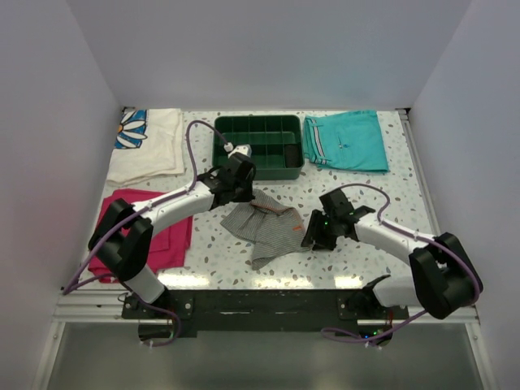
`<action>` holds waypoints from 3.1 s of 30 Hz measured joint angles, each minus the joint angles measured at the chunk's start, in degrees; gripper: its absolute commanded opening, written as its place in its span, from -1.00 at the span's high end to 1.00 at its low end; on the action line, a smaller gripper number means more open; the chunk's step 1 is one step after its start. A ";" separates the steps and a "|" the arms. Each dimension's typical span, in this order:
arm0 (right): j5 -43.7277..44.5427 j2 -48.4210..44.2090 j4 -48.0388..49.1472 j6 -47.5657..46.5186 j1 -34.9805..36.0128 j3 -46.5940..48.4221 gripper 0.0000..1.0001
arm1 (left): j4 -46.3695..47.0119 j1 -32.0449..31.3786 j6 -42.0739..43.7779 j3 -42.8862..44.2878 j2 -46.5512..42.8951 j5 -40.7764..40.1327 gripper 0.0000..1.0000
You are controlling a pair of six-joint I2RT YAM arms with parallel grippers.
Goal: Roll the underwear
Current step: Flatten out the underwear at the center of the board.
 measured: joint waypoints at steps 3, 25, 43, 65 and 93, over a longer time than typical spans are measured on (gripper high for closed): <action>-0.07 0.33 0.70 0.42 -0.09 0.00 0.19 | 0.00 0.00 0.02 0.00 0.00 0.07 1.00; 2.47 -8.74 -0.46 -1.31 -0.13 0.66 1.00 | -0.07 0.00 0.68 0.00 -4.81 0.39 1.00; 3.78 -18.75 -12.96 -14.80 -0.13 19.85 1.00 | -5.68 -0.02 0.98 -3.17 -29.46 0.66 1.00; -23.32 -26.88 -25.49 -23.52 0.55 40.04 1.00 | -31.06 -17.84 -14.67 8.11 -39.91 -3.13 1.00; 11.72 15.80 -14.73 -26.99 -3.26 32.87 1.00 | 2.67 6.01 -7.28 -10.62 -9.84 3.10 0.98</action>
